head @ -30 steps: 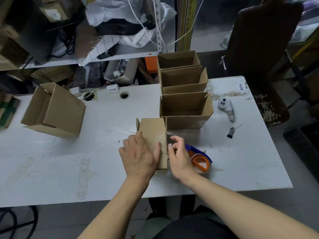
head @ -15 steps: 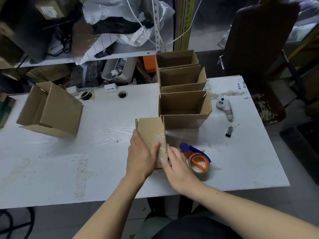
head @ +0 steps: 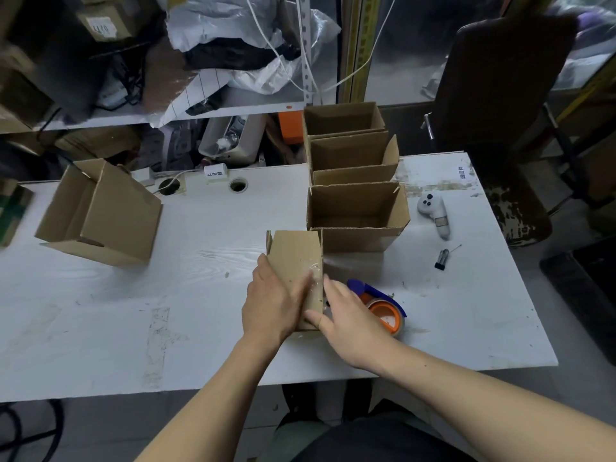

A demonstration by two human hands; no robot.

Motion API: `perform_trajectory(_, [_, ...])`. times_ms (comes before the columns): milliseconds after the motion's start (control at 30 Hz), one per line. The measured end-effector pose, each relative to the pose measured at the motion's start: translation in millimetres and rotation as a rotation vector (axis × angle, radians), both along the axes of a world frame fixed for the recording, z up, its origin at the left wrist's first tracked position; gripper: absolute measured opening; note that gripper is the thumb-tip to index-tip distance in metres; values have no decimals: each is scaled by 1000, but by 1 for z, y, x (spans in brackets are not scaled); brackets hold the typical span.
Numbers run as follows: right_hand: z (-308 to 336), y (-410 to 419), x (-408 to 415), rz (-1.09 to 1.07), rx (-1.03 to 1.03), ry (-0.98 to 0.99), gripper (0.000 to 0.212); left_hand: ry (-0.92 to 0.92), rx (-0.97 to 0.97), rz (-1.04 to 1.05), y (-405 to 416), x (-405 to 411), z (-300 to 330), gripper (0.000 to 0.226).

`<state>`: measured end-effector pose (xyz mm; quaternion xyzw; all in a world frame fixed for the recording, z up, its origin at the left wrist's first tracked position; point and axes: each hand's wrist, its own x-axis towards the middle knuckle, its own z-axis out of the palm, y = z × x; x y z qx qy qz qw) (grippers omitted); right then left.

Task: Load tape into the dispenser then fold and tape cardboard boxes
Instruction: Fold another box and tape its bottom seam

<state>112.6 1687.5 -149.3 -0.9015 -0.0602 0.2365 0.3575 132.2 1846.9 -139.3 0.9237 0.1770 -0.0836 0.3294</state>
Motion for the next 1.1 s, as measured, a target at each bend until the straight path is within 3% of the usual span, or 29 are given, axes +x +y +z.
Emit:
perform_trajectory(67, [-3, -1, 2, 17, -58, -42, 73, 31, -10, -30, 1, 0, 2, 117])
perform_trajectory(100, [-3, -1, 1, 27, -116, -87, 69, 36, -20, -33, 1, 0, 1, 118])
perform_trajectory(233, [4, 1, -4, 34, -233, -192, 57, 2, -73, -20, 5, 0, -3, 87])
perform_trajectory(433, [1, 12, 3, -95, 109, -58, 41, -57, -148, 46, 14, 7, 2, 55])
perform_trajectory(633, [2, 15, 7, -250, 139, -171, 32, -67, -199, 79, 16, 17, 6, 51])
perform_trajectory(733, [1, -6, 14, -292, 145, -128, 31, -55, -201, 68, 17, 15, 7, 56])
perform_trajectory(800, [-8, -35, 27, -204, -46, -112, 27, -51, -192, 60, 18, 14, 8, 60])
perform_trajectory(867, [-26, -66, 40, -33, -373, -20, 54, -47, -183, 52, 18, 13, 7, 62])
perform_trajectory(933, [-45, -87, 45, 81, -609, 79, 52, -38, -186, 51, 17, 12, 6, 65])
perform_trajectory(1033, [-63, -98, 46, 105, -681, 99, 15, -21, -167, 68, 18, 11, 6, 84])
perform_trajectory(1100, [-64, -98, 47, 6, -607, 114, 17, -38, -84, 67, 17, 8, 12, 93])
